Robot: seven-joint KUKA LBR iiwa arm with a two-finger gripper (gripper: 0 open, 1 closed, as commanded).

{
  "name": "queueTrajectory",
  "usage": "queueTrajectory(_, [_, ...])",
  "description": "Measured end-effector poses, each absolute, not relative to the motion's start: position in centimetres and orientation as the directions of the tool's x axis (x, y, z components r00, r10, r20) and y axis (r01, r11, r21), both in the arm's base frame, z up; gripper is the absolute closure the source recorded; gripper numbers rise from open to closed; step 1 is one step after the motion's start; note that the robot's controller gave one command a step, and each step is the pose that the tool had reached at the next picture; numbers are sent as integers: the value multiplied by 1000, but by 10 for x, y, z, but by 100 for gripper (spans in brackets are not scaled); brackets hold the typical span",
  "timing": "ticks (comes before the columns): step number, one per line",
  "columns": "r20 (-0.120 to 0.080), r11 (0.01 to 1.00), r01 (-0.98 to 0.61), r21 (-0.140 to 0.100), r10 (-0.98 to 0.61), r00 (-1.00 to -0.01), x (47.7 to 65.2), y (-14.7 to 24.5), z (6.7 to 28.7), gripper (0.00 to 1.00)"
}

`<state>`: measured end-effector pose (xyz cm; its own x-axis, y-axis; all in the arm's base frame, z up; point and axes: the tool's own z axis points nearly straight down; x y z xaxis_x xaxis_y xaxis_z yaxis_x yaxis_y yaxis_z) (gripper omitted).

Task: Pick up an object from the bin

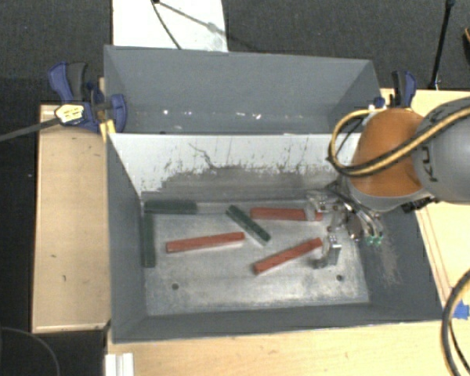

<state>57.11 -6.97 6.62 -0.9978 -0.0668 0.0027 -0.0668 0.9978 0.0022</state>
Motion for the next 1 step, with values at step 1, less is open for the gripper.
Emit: queueTrajectory(1, [-7,1000,9,2,9,-1000,593,-38,74,0])
